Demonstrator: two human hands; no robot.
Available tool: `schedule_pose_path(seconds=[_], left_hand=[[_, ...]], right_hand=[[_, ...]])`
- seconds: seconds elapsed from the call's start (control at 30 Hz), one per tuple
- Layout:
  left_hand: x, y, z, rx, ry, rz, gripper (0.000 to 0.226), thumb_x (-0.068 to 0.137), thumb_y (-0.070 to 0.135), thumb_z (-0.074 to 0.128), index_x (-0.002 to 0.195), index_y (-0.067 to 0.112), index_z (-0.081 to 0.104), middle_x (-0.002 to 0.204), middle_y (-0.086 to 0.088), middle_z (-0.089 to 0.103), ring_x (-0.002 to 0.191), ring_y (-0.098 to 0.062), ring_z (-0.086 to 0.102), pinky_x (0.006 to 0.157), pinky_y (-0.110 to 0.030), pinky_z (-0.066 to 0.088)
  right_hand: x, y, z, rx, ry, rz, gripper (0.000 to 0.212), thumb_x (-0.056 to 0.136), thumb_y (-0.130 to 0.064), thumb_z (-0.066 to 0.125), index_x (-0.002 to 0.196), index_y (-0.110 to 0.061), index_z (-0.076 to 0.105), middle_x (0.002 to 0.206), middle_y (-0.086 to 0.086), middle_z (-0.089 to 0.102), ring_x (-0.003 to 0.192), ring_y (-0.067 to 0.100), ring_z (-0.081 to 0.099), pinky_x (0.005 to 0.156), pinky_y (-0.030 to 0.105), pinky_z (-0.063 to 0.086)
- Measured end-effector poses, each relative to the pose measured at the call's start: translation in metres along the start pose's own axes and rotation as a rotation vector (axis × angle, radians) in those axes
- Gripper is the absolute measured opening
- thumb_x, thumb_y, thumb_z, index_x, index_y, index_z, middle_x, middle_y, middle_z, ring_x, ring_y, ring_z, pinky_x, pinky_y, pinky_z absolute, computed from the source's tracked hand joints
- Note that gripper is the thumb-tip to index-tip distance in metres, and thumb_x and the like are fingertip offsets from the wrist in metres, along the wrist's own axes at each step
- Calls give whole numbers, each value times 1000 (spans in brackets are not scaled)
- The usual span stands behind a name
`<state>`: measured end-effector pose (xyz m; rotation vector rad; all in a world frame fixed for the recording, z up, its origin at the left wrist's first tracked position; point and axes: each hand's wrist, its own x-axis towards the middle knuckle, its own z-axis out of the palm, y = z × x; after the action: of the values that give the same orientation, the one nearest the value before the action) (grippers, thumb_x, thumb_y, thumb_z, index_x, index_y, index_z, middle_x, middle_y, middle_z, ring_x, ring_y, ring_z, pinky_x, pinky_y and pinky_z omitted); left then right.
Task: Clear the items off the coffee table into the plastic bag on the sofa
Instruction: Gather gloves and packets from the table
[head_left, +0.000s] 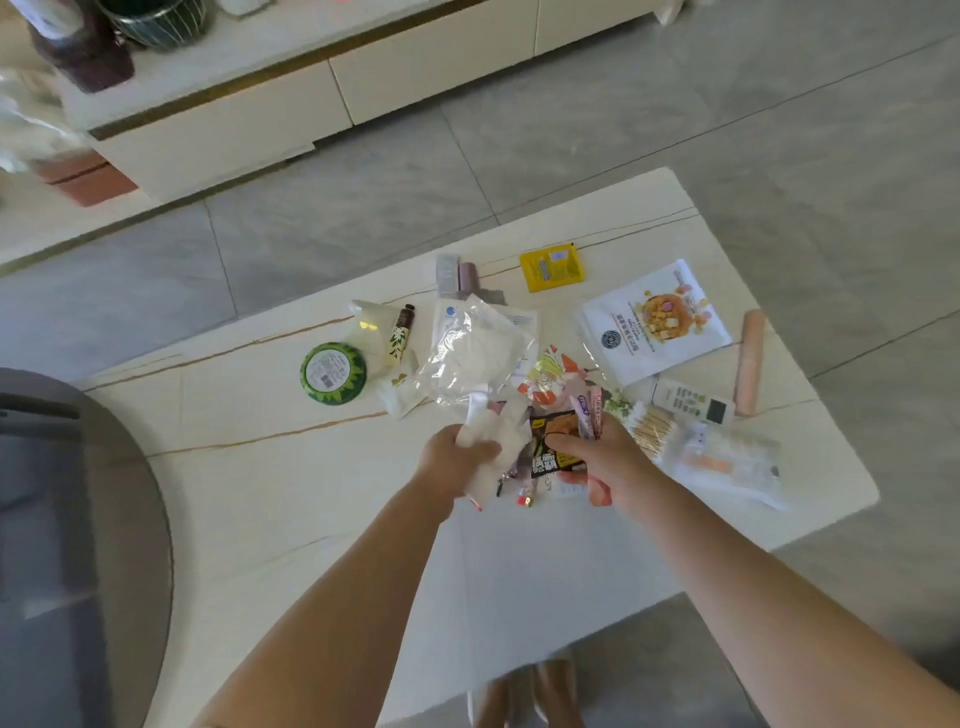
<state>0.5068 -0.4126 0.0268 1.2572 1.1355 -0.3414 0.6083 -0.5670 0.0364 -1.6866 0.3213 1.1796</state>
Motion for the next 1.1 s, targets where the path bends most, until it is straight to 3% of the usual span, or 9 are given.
schedule_pose_path(seconds=[0.1,0.23,0.33,0.47,0.67,0.8,0.9,1.03,1.1], left_hand=[[-48,18,17,26,-72,44,18,83,4,66,99,10,59,90,-7,61,71,-17,58,51,-25,47],[-104,35,45,81,-172,121,25,81,2,68,104,9,59,97,-12,60,72,-22,60,46,-24,50],[-145,47,74,151,-247,162,26,83,15,71,106,9,60,93,-9,63,72,-20,59,46,-22,47],[-202,57,119,165,-383,137,21,88,24,67,106,17,59,97,-8,66,87,-27,62,75,-37,52],[-268,62,193,309,-542,178,28,92,15,56,120,10,55,106,-13,63,92,-28,60,81,-40,50],[-311,53,255,441,-669,224,24,86,14,56,110,11,57,96,-9,62,84,-23,60,73,-32,50],[-334,40,309,547,-711,274,29,92,4,50,120,6,56,104,-10,62,87,-23,61,68,-29,51],[-374,22,384,611,-804,277,23,88,-8,50,99,9,61,89,-5,64,72,-15,61,48,-18,51],[-393,10,422,668,-853,296,21,78,-2,61,96,9,61,89,-8,64,76,-20,61,57,-22,51]], right_hand=[[-50,-3,-22,2,60,-31,50,77,-15,77,118,-8,50,108,16,64,68,24,65,54,31,55],[-128,-3,-55,124,140,-41,33,84,-31,69,111,-22,52,96,10,68,52,21,64,38,16,35],[-181,4,-80,223,230,-68,27,86,-28,65,110,-22,55,93,8,69,63,20,62,43,21,46],[-245,21,-115,377,312,-33,19,89,-22,56,108,-20,54,80,8,65,47,15,63,36,16,36],[-327,61,-179,614,457,-114,28,91,-15,58,118,-12,51,93,15,66,43,13,63,33,18,45],[-375,98,-233,762,572,-156,15,90,-11,58,104,-14,55,81,11,65,40,11,62,35,20,48],[-402,131,-276,863,652,-180,8,90,-11,60,96,-13,55,78,9,64,44,11,63,40,22,52],[-427,179,-333,909,741,-208,25,91,-12,58,115,-9,54,84,7,66,66,16,64,46,21,53],[-440,202,-361,968,782,-212,27,92,-11,57,118,-8,52,84,8,65,71,19,63,47,21,54]])
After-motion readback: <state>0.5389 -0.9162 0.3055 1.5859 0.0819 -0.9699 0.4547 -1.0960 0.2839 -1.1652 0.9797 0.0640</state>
